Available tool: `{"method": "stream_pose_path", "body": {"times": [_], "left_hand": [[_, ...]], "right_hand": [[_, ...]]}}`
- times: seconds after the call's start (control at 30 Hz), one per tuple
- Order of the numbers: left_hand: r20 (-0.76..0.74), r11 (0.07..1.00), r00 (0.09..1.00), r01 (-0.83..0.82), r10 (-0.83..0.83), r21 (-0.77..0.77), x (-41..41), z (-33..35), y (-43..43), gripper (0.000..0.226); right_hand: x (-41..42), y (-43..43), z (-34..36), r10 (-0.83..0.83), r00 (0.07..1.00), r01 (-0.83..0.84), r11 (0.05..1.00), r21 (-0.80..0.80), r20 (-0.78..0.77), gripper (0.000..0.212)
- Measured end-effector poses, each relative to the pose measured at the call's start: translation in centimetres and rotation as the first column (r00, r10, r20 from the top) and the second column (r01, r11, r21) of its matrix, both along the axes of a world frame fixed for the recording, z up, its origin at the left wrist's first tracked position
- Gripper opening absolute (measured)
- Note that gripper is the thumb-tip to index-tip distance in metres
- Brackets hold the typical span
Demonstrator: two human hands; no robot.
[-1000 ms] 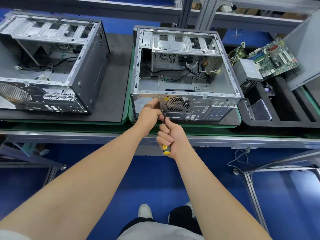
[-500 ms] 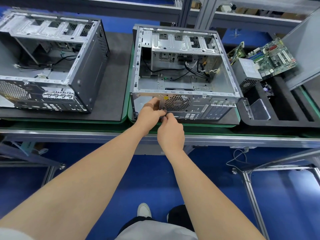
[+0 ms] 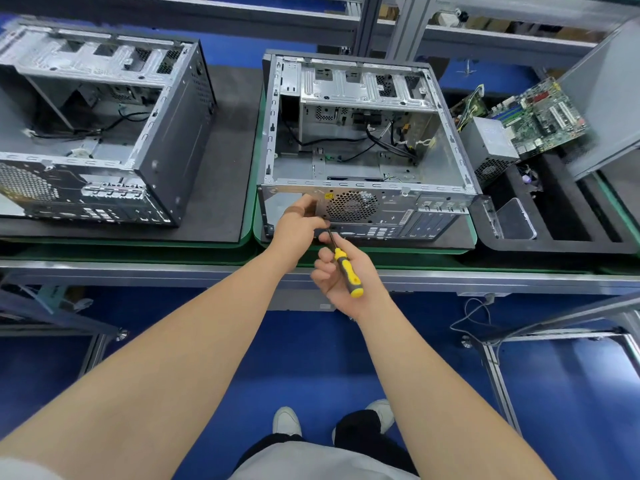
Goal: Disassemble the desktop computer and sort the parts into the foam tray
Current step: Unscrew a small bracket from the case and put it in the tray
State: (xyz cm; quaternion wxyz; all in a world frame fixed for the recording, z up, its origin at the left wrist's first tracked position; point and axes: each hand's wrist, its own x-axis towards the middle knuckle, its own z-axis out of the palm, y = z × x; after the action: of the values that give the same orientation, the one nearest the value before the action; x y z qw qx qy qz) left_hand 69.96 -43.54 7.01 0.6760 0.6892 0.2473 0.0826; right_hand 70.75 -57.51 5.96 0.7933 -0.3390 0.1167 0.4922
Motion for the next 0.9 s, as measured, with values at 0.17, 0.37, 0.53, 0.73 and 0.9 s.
{"method": "stream_pose_path", "body": {"times": [0.17,0.37,0.53,0.73,0.9], "left_hand": [[-0.003,0.999,1.000,0.004,-0.005,-0.051,0.0,0.0,-0.2,0.031],[0.011,0.996,0.999,0.053,-0.053,-0.073,-0.5,0.6,0.1,0.048],[-0.029,0.997,0.997,0.067,-0.067,0.024,-0.8,0.6,0.1,0.058],[-0.142,0.977,0.989,0.001,0.030,0.215,-0.7,-0.1,-0.4,0.052],[-0.168,0.998,0.984,-0.052,0.055,0.023,-1.3,0.4,-1.1,0.054]], "right_hand": [[-0.9,0.4,-0.4,-0.002,0.985,0.040,0.974,0.222,-0.172,0.025],[-0.9,0.9,-0.5,-0.006,0.980,0.035,0.989,-0.144,0.197,0.025],[-1.1,1.1,0.2,0.224,0.811,0.156,0.809,-0.567,0.541,0.024],[-1.5,1.3,0.1,0.577,0.432,0.539,0.451,-0.712,0.693,0.018],[-1.5,1.5,0.2,0.557,0.453,0.532,0.458,-0.712,0.696,0.023]]}}
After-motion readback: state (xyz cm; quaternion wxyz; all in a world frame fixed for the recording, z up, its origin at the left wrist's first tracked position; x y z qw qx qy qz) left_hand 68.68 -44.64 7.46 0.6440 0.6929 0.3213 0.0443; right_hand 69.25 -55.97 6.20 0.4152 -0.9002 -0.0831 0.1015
